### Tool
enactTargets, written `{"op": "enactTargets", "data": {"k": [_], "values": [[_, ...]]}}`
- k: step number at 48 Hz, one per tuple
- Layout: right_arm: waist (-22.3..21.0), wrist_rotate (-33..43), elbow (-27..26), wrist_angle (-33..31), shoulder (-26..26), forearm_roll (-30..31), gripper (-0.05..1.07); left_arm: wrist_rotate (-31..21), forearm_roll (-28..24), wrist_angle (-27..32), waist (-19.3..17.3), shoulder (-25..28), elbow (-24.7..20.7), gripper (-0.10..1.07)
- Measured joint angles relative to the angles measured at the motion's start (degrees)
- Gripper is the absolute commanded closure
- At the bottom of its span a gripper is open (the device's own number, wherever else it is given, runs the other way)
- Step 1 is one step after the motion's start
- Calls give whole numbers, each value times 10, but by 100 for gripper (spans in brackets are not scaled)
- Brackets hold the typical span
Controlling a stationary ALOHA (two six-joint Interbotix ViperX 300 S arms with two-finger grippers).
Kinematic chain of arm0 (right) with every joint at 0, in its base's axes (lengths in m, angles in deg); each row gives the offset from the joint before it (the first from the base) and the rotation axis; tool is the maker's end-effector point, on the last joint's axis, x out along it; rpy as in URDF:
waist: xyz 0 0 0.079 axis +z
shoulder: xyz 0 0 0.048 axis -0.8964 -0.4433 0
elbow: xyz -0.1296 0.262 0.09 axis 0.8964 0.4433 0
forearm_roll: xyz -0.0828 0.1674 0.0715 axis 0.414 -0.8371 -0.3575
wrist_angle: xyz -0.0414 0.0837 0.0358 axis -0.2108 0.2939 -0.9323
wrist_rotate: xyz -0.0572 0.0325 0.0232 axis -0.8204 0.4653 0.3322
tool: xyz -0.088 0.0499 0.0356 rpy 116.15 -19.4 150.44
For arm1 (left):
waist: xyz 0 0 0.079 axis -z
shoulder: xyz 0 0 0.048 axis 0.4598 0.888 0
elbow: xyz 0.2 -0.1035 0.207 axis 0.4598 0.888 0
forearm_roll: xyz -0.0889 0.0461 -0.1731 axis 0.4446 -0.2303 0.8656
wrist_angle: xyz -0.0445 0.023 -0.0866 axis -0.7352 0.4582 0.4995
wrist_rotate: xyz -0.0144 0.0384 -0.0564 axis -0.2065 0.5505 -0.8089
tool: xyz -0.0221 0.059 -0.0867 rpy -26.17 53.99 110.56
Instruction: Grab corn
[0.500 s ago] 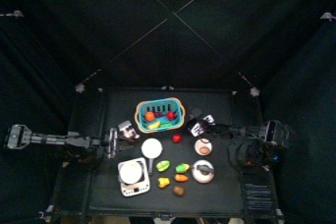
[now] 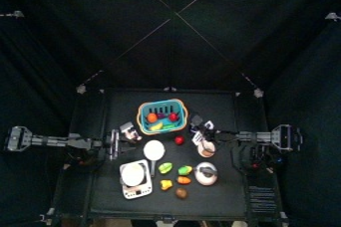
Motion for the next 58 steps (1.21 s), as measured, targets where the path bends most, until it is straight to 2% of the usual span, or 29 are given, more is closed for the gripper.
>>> {"op": "enactTargets", "data": {"k": [14, 26, 31, 40, 43, 50, 58], "values": [[21, 0, -20, -1, -32, -1, 14, -5, 26, 0, -4, 1, -4, 24], [25, 0, -25, -2, -35, -5, 15, 1, 98, 13, -9, 1, -36, 24], [27, 0, -25, -3, -35, -8, 15, 1, 105, 69, -24, 1, -75, 24], [31, -1, -25, -3, -31, -8, 15, 1, 105, 240, -58, 18, -168, 24], [32, -1, -25, -4, -29, -8, 15, 0, 99, 280, -69, 26, -201, 24], [32, 0, -21, -3, -29, -9, 15, 1, 76, 329, -97, 46, -258, 24], [31, -1, -20, -4, -29, -8, 15, 1, 69, 357, -132, 83, -290, 24]]}}
